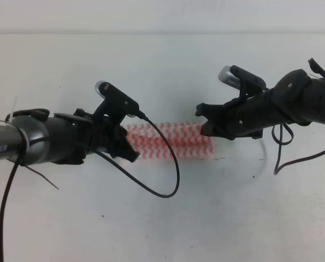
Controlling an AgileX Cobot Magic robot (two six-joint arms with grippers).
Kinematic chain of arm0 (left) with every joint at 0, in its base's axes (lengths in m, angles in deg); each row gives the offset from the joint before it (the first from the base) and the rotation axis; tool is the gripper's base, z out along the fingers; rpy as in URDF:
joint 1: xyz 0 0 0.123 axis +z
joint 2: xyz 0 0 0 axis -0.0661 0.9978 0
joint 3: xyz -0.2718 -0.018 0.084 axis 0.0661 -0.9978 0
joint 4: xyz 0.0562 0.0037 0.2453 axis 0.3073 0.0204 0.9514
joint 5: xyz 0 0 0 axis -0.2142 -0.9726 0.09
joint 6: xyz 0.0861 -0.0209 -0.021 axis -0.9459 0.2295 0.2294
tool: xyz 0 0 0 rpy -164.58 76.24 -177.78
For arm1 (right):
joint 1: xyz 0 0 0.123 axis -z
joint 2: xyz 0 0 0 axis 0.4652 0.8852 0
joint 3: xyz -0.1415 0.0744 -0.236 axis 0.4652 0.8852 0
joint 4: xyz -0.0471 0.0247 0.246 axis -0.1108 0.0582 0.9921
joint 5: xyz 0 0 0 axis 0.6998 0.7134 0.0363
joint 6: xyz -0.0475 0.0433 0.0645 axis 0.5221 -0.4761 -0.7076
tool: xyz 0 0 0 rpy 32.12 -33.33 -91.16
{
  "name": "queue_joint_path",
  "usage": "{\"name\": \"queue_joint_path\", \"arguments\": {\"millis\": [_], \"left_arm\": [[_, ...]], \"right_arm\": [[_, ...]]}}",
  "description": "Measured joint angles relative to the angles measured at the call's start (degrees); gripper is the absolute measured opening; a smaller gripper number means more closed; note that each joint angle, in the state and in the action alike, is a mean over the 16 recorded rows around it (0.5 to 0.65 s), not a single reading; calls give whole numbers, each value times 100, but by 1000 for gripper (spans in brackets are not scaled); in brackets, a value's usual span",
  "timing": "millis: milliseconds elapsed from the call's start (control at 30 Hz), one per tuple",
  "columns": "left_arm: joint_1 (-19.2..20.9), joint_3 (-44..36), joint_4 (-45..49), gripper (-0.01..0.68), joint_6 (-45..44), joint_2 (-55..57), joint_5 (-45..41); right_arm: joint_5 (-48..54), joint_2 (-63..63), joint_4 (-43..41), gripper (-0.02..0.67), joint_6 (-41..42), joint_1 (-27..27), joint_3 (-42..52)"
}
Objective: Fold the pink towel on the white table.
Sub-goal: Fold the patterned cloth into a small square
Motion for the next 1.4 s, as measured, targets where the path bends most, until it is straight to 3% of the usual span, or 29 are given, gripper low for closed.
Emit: {"name": "queue_joint_path", "arguments": {"millis": [367, 900, 1400], "left_arm": [[1, 0, 76, 12, -91, -5, -109], [0, 169, 18, 136, -70, 93, -103], [-1, 342, -31, 139, -40, 214, -60]], "right_arm": [[-1, -9, -2, -15, 11, 1, -1], [14, -16, -6, -16, 113, 2, -1], [30, -3, -7, -15, 147, 0, -1]]}}
